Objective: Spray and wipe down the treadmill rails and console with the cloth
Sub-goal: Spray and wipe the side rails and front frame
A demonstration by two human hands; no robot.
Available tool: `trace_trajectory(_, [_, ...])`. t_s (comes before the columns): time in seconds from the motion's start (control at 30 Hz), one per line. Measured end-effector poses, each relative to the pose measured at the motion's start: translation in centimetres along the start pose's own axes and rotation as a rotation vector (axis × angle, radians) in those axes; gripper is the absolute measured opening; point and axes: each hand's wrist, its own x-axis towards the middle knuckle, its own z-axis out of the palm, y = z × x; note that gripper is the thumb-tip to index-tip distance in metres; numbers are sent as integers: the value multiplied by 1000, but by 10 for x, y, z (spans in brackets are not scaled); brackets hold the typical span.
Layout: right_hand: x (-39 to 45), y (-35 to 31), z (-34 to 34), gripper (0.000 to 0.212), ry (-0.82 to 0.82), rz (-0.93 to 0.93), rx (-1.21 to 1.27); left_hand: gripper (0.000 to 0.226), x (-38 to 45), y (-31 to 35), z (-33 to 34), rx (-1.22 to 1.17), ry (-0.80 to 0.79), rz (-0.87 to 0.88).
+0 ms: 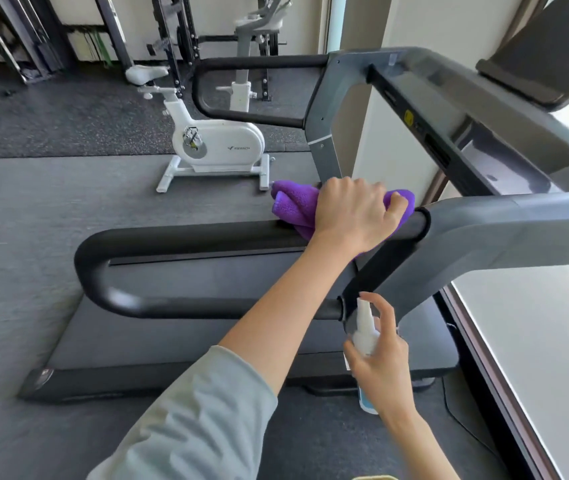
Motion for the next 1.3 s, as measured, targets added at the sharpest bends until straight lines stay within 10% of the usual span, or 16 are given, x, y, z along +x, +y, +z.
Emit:
trace_trajectory(0.2, [-6, -3, -4, 87, 17, -34, -30, 35, -2, 44, 3, 9, 27, -14])
trace_trajectory(0.73, [-10, -35, 42, 72, -111, -77, -23, 49, -62, -81, 0, -39, 240, -107])
trace_trajectory(1.3, [-11, -73, 93, 85, -170, -167, -17, 48, -167, -267, 0, -204, 501, -623])
